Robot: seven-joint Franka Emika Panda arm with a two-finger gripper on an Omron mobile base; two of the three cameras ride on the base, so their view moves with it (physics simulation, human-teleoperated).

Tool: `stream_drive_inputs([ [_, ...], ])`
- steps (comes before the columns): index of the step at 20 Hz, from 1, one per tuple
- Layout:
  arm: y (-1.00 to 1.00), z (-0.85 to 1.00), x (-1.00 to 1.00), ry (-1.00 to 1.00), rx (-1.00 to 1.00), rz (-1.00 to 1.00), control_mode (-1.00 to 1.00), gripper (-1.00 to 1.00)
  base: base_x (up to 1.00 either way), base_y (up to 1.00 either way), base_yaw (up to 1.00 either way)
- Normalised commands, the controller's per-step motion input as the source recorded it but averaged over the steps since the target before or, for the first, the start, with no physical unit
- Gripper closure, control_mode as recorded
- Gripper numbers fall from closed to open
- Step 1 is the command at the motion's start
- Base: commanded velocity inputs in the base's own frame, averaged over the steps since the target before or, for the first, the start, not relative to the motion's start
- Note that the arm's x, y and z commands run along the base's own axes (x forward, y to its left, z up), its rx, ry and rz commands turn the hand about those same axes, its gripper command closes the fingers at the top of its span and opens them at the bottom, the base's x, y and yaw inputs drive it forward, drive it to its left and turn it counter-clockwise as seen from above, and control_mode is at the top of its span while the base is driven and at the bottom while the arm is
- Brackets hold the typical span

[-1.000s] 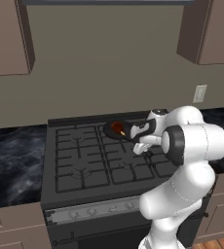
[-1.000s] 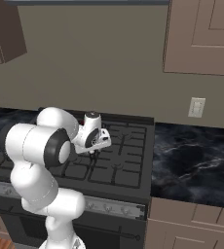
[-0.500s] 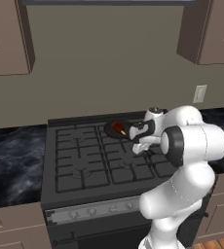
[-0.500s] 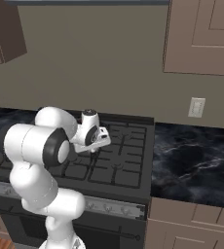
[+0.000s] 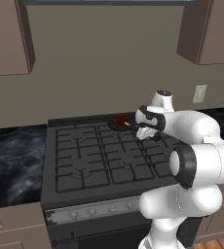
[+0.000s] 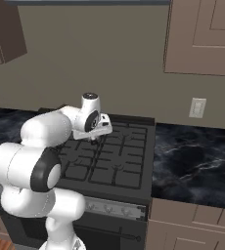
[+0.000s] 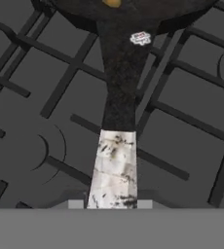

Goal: Pick up the pan with the steak in it and place it on the dining table. Then place the steak on the plate.

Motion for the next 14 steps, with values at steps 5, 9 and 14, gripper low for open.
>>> stream_drive_inputs([
  [5,-0.16,0.95,-0.5,0.0,0.01,0.0,-1.0,1.0,0.0,0.0,0.0],
  [9,-0.21,0.87,-0.63,0.01,0.0,0.0,-1.0,1.0,0.0,0.0,0.0],
  [14,-0.29,0.79,-0.8,0.0,0.0,0.0,-1.0,1.0,0.0,0.0,0.0],
])
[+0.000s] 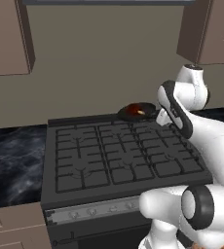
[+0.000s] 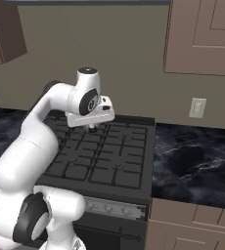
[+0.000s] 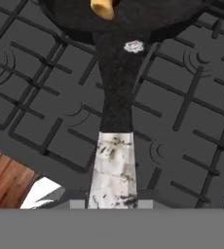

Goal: Pick up the pan with the steak in it and place it on the dining table. Then place the steak on the plate.

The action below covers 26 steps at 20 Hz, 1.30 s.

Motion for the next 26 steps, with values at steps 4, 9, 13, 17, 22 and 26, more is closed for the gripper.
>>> stream_drive_inputs([
  [4,-0.38,0.69,-0.96,0.0,0.03,0.0,-1.0,1.0,0.0,0.0,0.0],
  [9,-0.38,0.55,-1.0,-0.02,0.04,0.02,-1.0,1.0,0.0,0.0,0.0],
  [13,-0.25,0.46,-0.97,-0.09,0.1,0.09,-1.0,1.0,0.0,0.0,0.0],
  [17,-0.18,0.38,-0.78,-0.09,0.18,0.14,-1.0,1.0,0.0,0.0,0.0],
  [22,-0.12,0.27,-0.66,-0.07,0.27,0.16,-1.0,1.0,0.0,0.0,0.0],
  [26,0.0,0.08,-0.49,-0.08,0.2,0.11,-1.0,1.0,0.0,0.0,0.0],
])
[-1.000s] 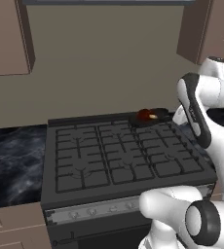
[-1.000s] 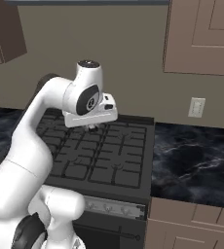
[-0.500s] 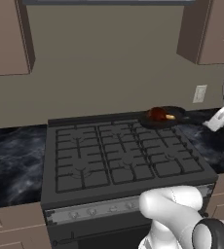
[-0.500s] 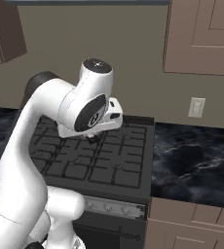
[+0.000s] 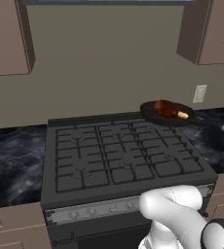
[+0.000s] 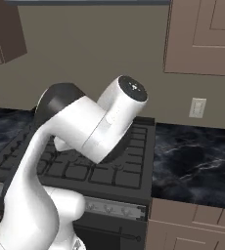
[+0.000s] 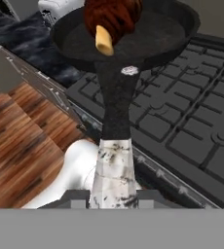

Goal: Pick up the pan with the steak in it and place it on the dining table. Then place the steak on the plate.

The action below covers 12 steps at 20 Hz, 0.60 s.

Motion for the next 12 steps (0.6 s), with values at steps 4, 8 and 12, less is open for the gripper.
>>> stream_drive_inputs([
  [4,0.0,0.01,-0.54,-0.13,0.25,0.08,-1.0,1.0,0.0,0.0,0.0],
  [8,0.0,0.02,-0.17,-0.09,0.11,0.03,-1.0,1.0,0.0,0.0,0.0],
  [12,0.0,0.0,0.0,0.0,0.0,0.0,-1.0,1.0,0.0,0.0,0.0],
])
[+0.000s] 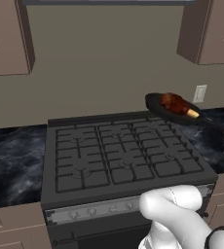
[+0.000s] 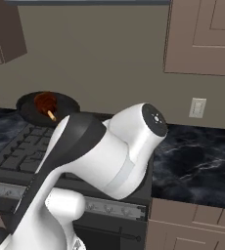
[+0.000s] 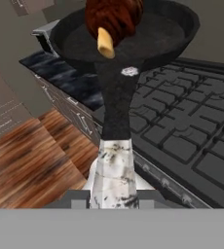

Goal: Pick up the pan with the steak in it and place it on the dining table. Then place the steak on the plate.

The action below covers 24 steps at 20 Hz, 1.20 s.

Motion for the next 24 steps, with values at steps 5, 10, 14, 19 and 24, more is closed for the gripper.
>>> stream_drive_inputs([
  [5,0.0,-0.01,-0.01,0.0,0.0,0.0,-1.0,1.0,0.0,0.0,0.0],
  [10,-0.01,-0.01,-0.1,-0.01,0.0,0.0,1.0,1.0,-0.28,0.0,0.17],
  [14,0.0,0.0,0.0,0.0,0.0,0.0,1.0,1.0,-0.13,0.0,0.48],
  [19,0.0,0.0,0.0,0.0,0.0,0.0,1.0,1.0,-0.04,0.0,0.5],
  [24,0.0,0.0,0.0,0.0,0.0,0.0,1.0,1.0,-0.04,0.0,0.5],
])
